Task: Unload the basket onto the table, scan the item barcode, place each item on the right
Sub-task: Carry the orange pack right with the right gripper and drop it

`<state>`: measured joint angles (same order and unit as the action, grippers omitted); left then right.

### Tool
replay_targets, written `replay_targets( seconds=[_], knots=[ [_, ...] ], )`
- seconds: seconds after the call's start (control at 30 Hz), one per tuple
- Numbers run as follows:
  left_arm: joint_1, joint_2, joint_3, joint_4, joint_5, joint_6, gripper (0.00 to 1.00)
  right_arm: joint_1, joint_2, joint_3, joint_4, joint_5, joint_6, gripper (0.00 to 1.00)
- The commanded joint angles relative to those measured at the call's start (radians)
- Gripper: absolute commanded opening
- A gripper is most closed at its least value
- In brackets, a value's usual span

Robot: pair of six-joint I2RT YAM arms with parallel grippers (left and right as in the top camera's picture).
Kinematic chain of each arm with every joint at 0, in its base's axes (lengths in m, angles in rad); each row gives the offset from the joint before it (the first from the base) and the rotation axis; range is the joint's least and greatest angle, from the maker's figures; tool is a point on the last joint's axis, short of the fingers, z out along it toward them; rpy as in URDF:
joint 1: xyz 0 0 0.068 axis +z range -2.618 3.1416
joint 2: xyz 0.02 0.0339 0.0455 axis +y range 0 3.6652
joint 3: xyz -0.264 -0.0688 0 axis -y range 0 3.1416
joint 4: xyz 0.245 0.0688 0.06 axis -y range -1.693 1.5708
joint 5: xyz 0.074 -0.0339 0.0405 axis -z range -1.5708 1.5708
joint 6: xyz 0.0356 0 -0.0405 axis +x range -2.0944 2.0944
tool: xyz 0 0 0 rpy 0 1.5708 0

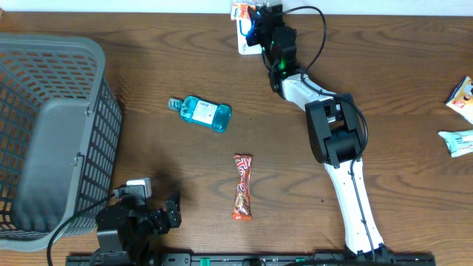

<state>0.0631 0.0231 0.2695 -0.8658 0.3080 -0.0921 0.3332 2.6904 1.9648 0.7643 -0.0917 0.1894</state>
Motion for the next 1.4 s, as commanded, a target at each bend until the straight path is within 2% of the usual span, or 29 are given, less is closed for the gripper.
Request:
replay_targets(
  seconds=[0.0, 0.13, 0.23, 0.4, 0.5, 0.63, 0.73, 0.83, 1.1, 1.27, 1.3, 1.33, 1.37],
  knots=[
    [-0.004, -0.005, 0.002, -0.009, -0.003, 0.005, 0.98, -0.01, -0.003, 0.028, 0.001, -0.002, -0.011, 0.01],
    [-0.004, -0.005, 0.002, -0.009, -0.003, 0.005, 0.98, -0.033, -0.048, 0.028, -0.017, -0.116, 0.024, 0.01],
    [-0.004, -0.005, 0.002, -0.009, -0.003, 0.005, 0.98, -0.061, -0.114, 0.028, -0.09, -0.184, 0.054, 0.01],
    [-0.004, -0.005, 0.002, -0.009, -0.003, 0.005, 0.98, -0.142, -0.283, 0.028, -0.402, -0.24, 0.044, 0.01],
    [-0.004, -0.005, 0.002, -0.009, -0.003, 0.005, 0.98, -0.21, -0.391, 0.028, -0.675, -0.232, -0.086, 0.01],
    [-0.004, -0.005, 0.002, -0.009, -0.003, 0.005, 0.98, -0.309, -0.488, 0.028, -1.007, -0.1, -0.316, 0.01],
    [-0.004, -0.005, 0.002, -0.009, -0.003, 0.005, 0.98, -0.39, -0.507, 0.028, -1.209, 0.129, -0.469, 0.01],
    [-0.004, -0.005, 0.002, -0.009, -0.003, 0.005, 0.98, -0.475, -0.484, 0.018, -1.326, 0.337, -0.567, 0.01],
    [-0.004, -0.005, 0.002, -0.009, -0.003, 0.005, 0.98, -0.727, -0.354, -0.036, -1.426, 0.389, -0.599, 0.01],
    [-0.004, -0.005, 0.002, -0.009, -0.003, 0.005, 0.98, -0.791, -0.355, -0.036, -1.457, 0.504, -0.576, 0.01],
    [-0.004, -0.005, 0.002, -0.009, -0.003, 0.005, 0.98, -0.794, -0.361, -0.035, -1.455, 0.524, -0.565, 0.05],
    [-0.004, -0.005, 0.002, -0.009, -0.003, 0.005, 0.98, -0.797, -0.375, -0.035, -1.455, 0.536, -0.543, 0.16],
    [-0.004, -0.005, 0.002, -0.009, -0.003, 0.005, 0.98, -0.797, -0.388, -0.035, -1.456, 0.534, -0.529, 0.41]
  ],
)
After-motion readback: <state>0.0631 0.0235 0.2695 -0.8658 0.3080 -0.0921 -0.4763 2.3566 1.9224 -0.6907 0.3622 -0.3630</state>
